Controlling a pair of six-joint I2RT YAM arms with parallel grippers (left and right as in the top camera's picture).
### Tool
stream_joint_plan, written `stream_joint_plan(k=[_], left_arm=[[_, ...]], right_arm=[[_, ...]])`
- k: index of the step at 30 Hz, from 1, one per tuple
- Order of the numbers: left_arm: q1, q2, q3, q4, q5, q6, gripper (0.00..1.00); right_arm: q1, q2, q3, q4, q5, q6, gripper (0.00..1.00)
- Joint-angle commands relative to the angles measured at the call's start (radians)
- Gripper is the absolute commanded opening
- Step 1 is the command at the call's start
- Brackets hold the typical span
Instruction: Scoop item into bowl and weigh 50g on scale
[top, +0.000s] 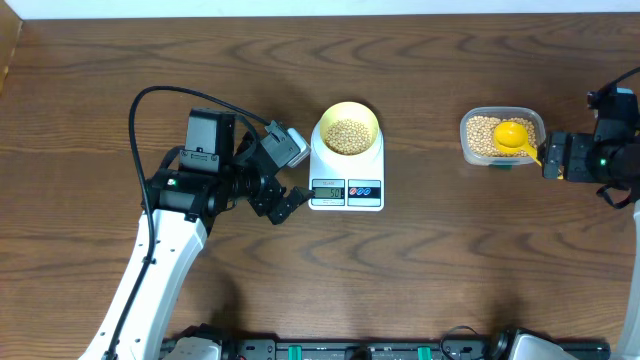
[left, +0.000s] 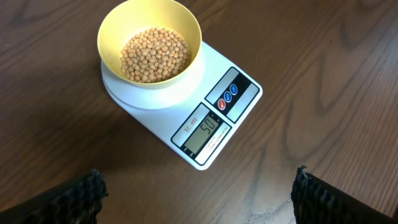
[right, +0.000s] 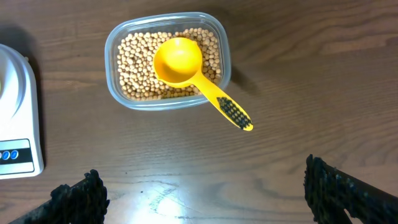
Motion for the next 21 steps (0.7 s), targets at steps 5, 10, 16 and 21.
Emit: stream_joint_plan(k=[5,10,16,21], left_arm=[[0.004,0.006,-0.007,-0.003,0.013,0.014,0.98],[0.004,0.006,-0.007,-0.003,0.013,0.014,0.98],[0.004,0.006,-0.007,-0.018,0.013,0.014,0.98],[0.004,0.006,-0.007,-0.018,0.013,0.014,0.98]], right_arm=[[-0.002,-0.011,0.016,0.002,-0.002,-0.014,0.99],[-0.002,-0.011,0.016,0.002,-0.002,-0.014,0.99],[-0.002,-0.011,0.016,0.002,-0.002,-0.014,0.99],[-0.002,-0.011,0.016,0.002,-0.002,-0.014,0.99]])
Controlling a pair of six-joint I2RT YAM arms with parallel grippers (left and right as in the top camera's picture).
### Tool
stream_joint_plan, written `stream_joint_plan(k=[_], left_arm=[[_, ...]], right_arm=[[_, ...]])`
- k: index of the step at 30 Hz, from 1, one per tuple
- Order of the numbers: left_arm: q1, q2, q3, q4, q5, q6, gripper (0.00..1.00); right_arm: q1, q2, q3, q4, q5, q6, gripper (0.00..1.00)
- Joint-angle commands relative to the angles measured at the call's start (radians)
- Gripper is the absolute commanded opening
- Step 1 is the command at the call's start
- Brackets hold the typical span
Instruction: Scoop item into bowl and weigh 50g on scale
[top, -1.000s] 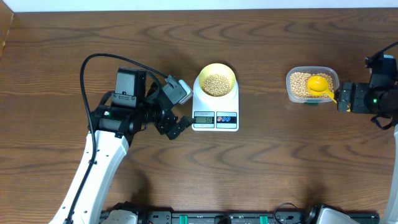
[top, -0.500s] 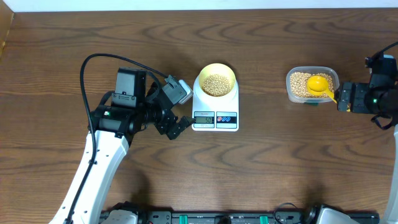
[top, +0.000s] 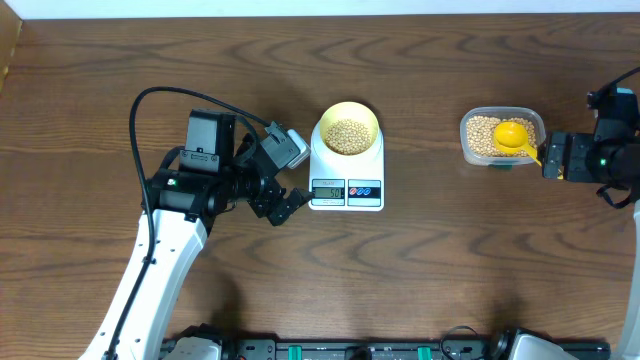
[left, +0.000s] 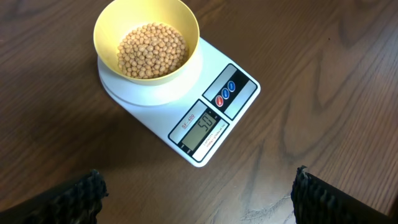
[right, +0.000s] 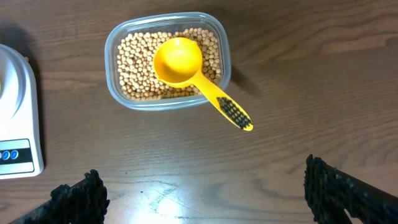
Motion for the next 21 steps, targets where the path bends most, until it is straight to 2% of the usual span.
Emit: stream_joint_plan(k=[1,10,15,21], left_arm=[[0.004,0.006,-0.007,-0.003,0.013,0.014,0.98],[0.004,0.006,-0.007,0.003,0.052,-0.001,0.98],[0.002,0.006,-0.008,0.081,0.052,-0.151,0.98],[-0.092,0.006,-0.008,0.186,-0.138,-0.339,0.98]], right_arm=[[-0.002,-0.011,0.016,0.002,-0.003,-0.014,0.99],[-0.002,-0.011,0.016,0.002,-0.003,-0.014,0.99],[-0.002,-0.011,0.016,0.002,-0.003,-0.014,0.99],[-0.002,-0.011,0.016,0.002,-0.003,-0.014,0.99]])
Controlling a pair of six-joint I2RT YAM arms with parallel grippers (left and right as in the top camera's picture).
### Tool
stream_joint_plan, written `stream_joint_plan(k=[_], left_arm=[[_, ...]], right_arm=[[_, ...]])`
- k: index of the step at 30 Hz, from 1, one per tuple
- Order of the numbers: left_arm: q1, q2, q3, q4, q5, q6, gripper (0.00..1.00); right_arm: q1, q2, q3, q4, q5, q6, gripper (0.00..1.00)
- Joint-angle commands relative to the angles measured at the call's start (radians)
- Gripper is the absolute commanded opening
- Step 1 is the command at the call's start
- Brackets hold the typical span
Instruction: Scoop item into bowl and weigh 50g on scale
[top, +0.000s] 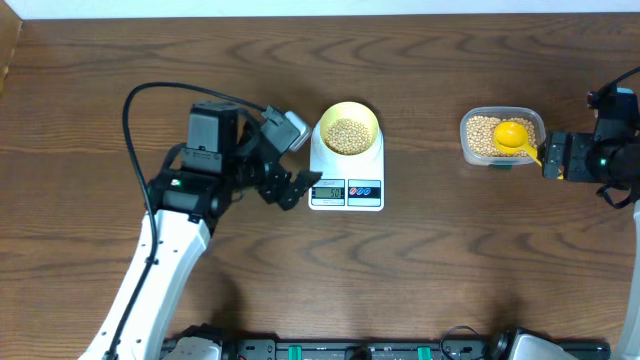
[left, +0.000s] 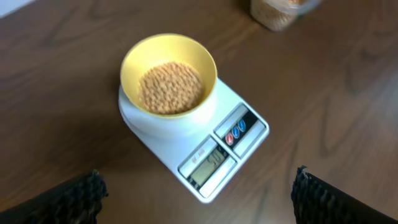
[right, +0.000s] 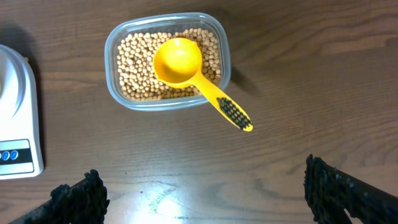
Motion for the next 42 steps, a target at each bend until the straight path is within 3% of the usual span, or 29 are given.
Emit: stream_joint_plan(k=[1,5,11,18,29,42], left_arm=[[-0.071,0.006,-0.007,0.025,-0.149,-0.178,0.98],[-0.13,0.006,-0.007,0.047,-0.249,-0.288,0.98],[-0.165,0.006,-0.007,0.07,-0.283,-0.344,0.98],[-0.191,0.006,-0.025,0.072,-0.383,-0.504,0.98],[-0.222,0.005,-0.135,0.217,-0.377,-0.526,0.98],[-0.241,0.004,-0.137,0.221,-0.383,-0.525,0.98]], right_arm=[[-0.002,-0.011,0.016,0.0,-0.003,-0.014,0.99],[-0.002,-0.011,0.016,0.0,-0.003,-0.014,0.99],[-0.002,-0.011,0.016,0.0,-0.003,-0.014,0.99],[-0.002,-0.011,0.016,0.0,-0.003,-0.014,0.99],[-0.002,-0.011,0.016,0.0,-0.003,-0.014,0.99],[-0.002,-0.011,0.016,0.0,-0.003,-0.014,0.99]])
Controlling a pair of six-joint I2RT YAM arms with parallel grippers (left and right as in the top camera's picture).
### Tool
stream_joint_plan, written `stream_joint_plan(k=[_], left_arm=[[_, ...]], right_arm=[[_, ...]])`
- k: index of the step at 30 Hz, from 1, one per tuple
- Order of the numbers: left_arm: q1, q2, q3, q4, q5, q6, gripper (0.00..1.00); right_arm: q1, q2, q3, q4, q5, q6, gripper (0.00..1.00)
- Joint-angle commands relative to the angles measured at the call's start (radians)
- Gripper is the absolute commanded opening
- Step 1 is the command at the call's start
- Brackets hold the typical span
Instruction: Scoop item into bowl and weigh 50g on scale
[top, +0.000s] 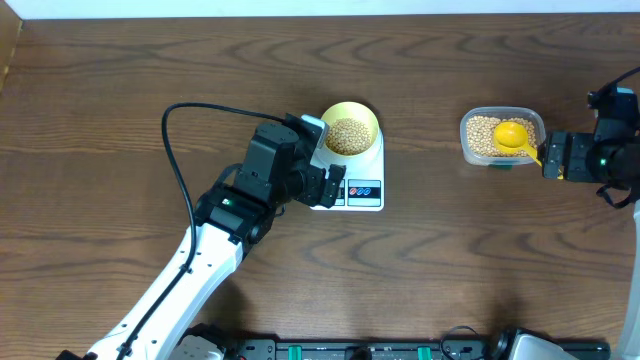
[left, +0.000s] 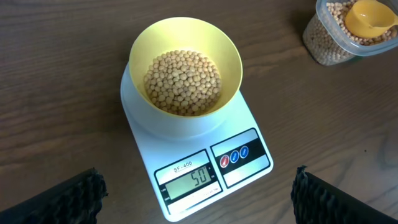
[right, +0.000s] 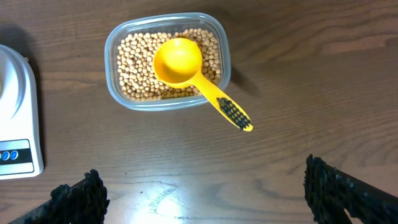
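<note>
A yellow bowl (top: 347, 133) holding soybeans (left: 183, 82) sits on the white scale (top: 366, 201). The scale's display (left: 189, 180) reads 50. My left gripper (top: 328, 186) hangs open over the scale's front left corner, with nothing between its fingers (left: 74, 200). At the right, a clear container (right: 115, 92) of soybeans holds the yellow scoop (right: 178, 59), whose handle lies over the rim. My right gripper (top: 551, 158) stands open just right of the container, apart from the scoop.
The brown wooden table (top: 450, 270) carries only the scale and the container (top: 471, 152). A black cable (top: 178, 150) loops from the left arm. The table's far edge runs along the top of the overhead view.
My left arm has moved right, from beside the scale's left edge to over its front left corner. The display still reads 50. The right arm and the scoop have not moved.
My left gripper was open to the left of the scale, which read 50, at the first two moments. It then sat a little farther back, viewing the scale from farther off. Now it hangs over the scale's front. The right gripper stayed open beside the container throughout.
</note>
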Motion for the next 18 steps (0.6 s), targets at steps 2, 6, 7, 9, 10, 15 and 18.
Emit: stream_joint_plan(k=[2,6,7,9,10,15,18], left_arm=[[-0.003,0.004,-0.003,0.001,-0.01,-0.005,0.98],[-0.003,0.004,-0.003,0.001,-0.017,-0.005,0.98],[-0.003,0.003,-0.003,0.001,-0.017,-0.004,0.98],[-0.003,-0.001,-0.003,0.0,-0.017,0.003,0.98],[-0.003,-0.005,-0.003,0.0,-0.017,0.008,0.98],[-0.003,-0.035,-0.007,0.001,-0.017,0.042,0.98],[-0.003,-0.068,-0.014,0.001,-0.016,0.068,0.98]], right_arm=[[-0.002,-0.011,0.016,0.0,-0.003,-0.014,0.99],[-0.002,-0.011,0.016,0.0,-0.003,-0.014,0.99],[-0.002,-0.011,0.016,0.0,-0.003,-0.014,0.99],[-0.002,-0.011,0.016,0.0,-0.003,-0.014,0.99],[-0.002,-0.011,0.016,0.0,-0.003,-0.014,0.99],[-0.002,-0.011,0.016,0.0,-0.003,-0.014,0.99],[-0.002,-0.011,0.016,0.0,-0.003,-0.014,0.99]])
